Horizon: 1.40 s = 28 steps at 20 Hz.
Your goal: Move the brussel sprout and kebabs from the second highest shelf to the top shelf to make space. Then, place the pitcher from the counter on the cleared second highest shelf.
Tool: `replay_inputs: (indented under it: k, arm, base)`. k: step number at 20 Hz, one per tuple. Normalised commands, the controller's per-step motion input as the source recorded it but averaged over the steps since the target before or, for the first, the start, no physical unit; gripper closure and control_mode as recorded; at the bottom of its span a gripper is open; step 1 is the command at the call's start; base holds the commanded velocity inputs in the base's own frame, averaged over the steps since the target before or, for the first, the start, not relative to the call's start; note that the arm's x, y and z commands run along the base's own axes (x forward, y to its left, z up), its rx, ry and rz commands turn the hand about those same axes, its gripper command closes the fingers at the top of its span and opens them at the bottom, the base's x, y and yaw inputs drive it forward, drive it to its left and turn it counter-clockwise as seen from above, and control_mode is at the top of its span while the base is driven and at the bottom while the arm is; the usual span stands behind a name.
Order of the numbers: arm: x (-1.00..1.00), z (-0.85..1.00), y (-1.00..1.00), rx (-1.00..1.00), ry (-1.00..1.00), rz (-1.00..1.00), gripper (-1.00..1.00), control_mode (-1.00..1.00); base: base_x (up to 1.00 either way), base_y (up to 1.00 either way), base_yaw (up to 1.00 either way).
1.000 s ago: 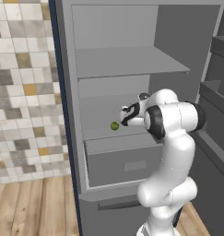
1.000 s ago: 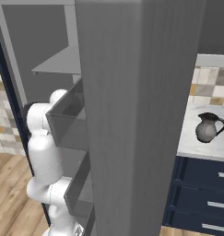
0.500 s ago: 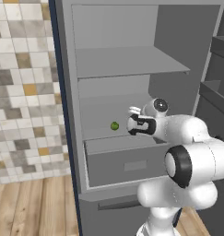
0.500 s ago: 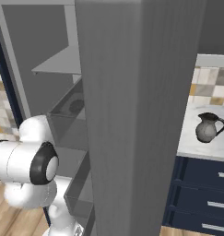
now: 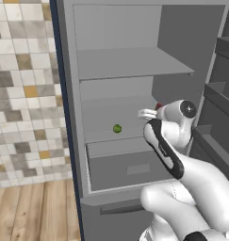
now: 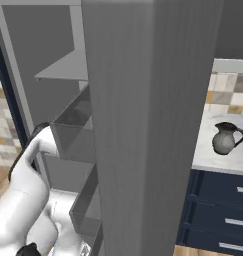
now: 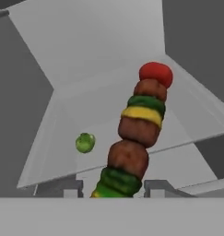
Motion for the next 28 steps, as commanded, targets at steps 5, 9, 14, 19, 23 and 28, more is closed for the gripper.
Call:
replay_inputs:
  k: [5,9,14,19,23,28]
  arm:
    - [-0.80,1.00,0.16,-0.06,0.00,0.14,1.00,-1.00]
    - [-0.64,1.00,0.07,-0.06,0.00,0.08,1.00,-1.00]
    - [-0.19,1.00,0.00,-0.02,-0.02,0.00,1.00,-1.00]
    - [0.04,0.99,-0.09,0.00,0.00,0.00,1.00,-1.00]
    - [0.28,0.80,-0.22,0.00,0.00,0.00,1.00,-1.00]
    - [0.58,0.19,-0.25,0.00,0.05,0.00,1.00,-1.00]
  base:
    - [0.00,0.00,0.00]
    - [0.00,0.00,0.00]
    - [0.00,0.00,0.00]
    - [0.00,0.00,0.00]
    - [0.00,0.00,0.00]
    - [0.00,0.00,0.00]
